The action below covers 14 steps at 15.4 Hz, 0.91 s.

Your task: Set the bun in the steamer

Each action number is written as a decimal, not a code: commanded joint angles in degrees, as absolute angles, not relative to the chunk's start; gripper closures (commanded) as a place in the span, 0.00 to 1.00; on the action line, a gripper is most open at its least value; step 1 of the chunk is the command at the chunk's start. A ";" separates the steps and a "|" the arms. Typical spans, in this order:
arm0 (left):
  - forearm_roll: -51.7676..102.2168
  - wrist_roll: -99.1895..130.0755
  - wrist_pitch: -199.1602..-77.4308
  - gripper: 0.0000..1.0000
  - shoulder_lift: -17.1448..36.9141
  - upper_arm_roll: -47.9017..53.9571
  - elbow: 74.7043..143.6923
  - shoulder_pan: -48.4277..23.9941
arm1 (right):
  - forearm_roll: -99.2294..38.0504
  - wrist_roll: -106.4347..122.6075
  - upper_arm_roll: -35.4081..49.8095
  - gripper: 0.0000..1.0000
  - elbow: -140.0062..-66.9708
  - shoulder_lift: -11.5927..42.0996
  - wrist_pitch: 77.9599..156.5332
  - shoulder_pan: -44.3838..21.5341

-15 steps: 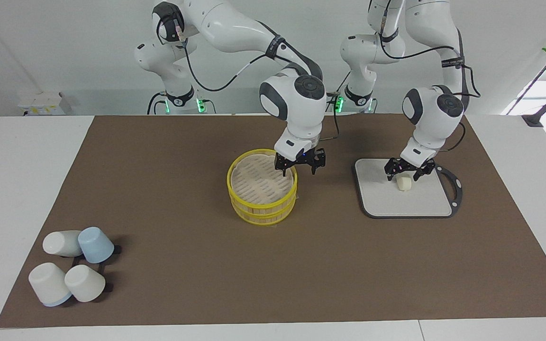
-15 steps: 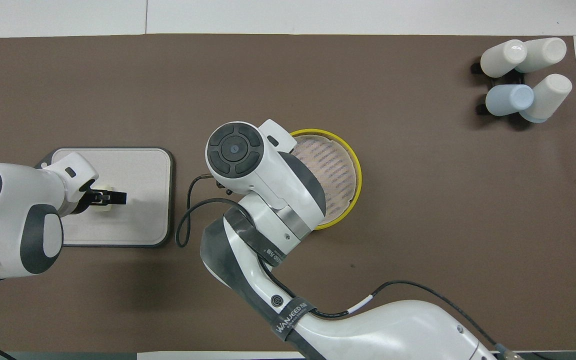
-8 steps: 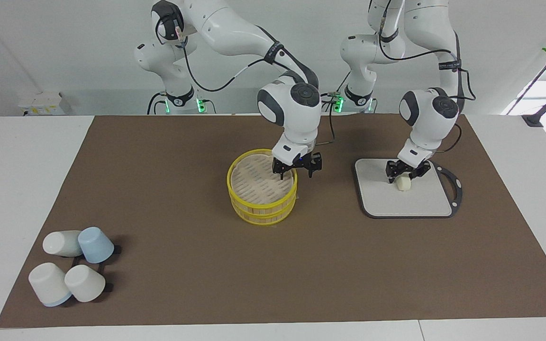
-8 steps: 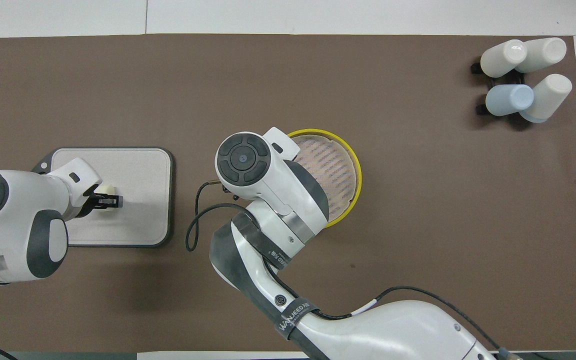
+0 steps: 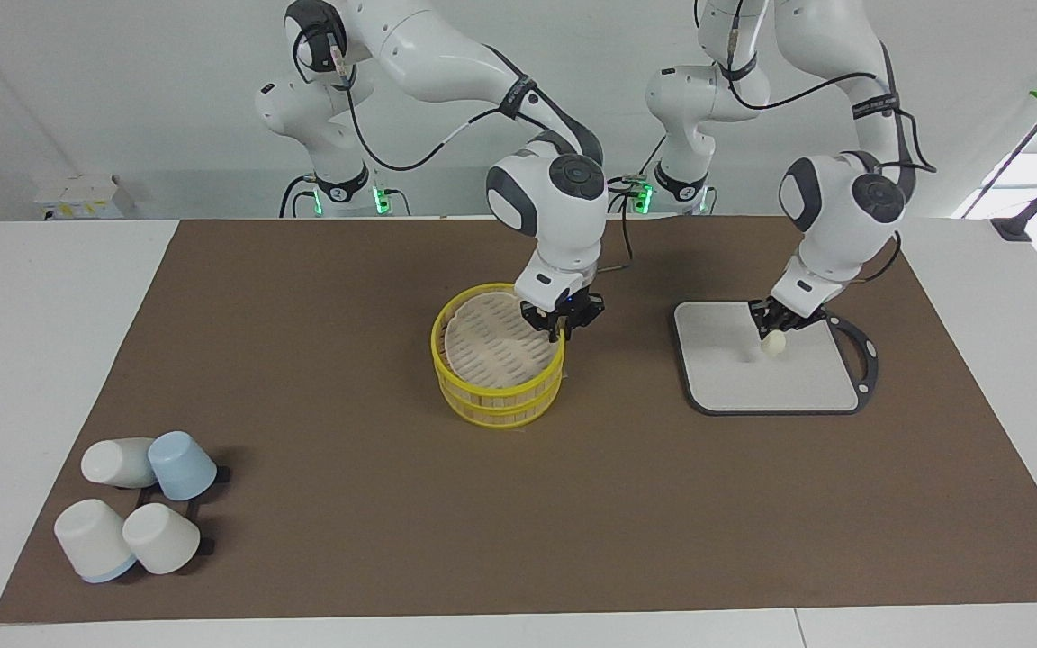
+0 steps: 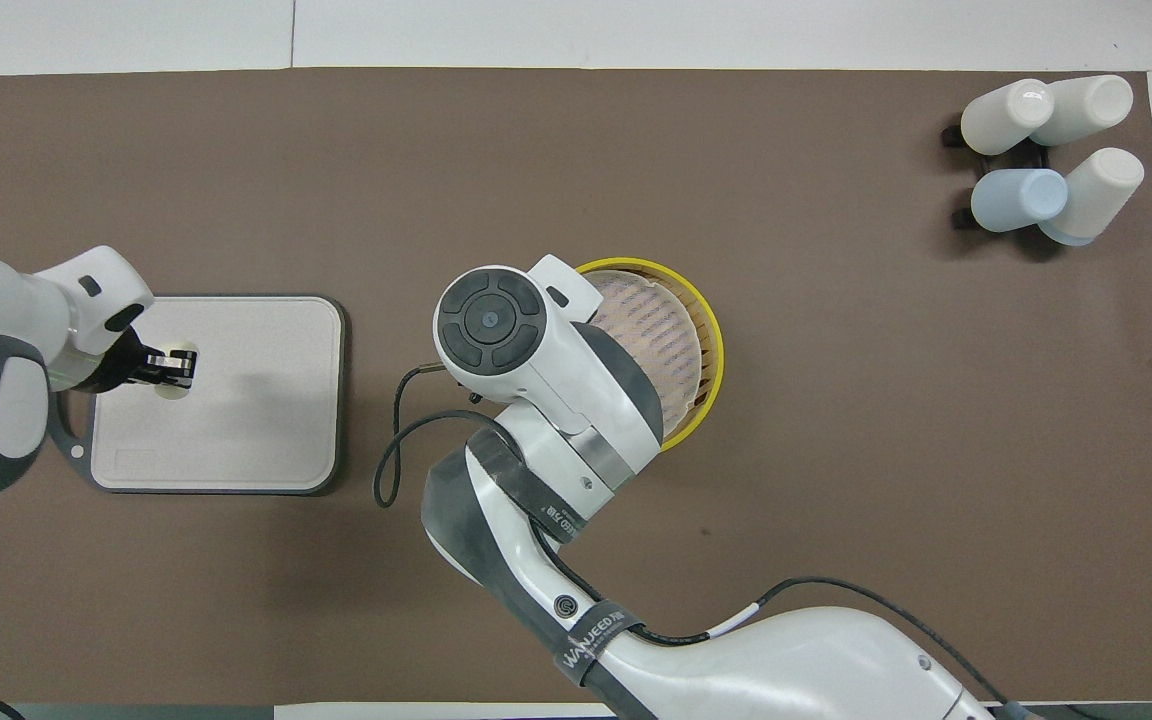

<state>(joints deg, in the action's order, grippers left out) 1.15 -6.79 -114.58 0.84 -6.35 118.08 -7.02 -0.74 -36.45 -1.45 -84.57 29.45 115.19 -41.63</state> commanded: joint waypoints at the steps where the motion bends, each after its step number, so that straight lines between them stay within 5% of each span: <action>1: 1.76 -6.86 -100.49 0.87 1.14 -6.59 104.97 -7.21 | -0.09 -34.28 -2.11 1.00 -81.06 28.21 110.33 -40.08; 5: 1.76 -6.77 -92.73 0.87 0.35 -6.15 97.66 -7.29 | -0.26 -15.36 -1.93 1.00 -80.15 21.73 96.63 -29.30; 9: 1.85 5.40 -96.57 0.87 0.00 -2.91 98.78 -10.00 | -0.09 5.23 -2.02 1.00 -82.78 16.36 86.14 -17.52; 14: 1.93 36.25 -112.82 0.87 7.98 -2.02 99.40 -29.50 | 0.17 16.16 -2.11 1.00 -84.55 15.29 84.55 -10.46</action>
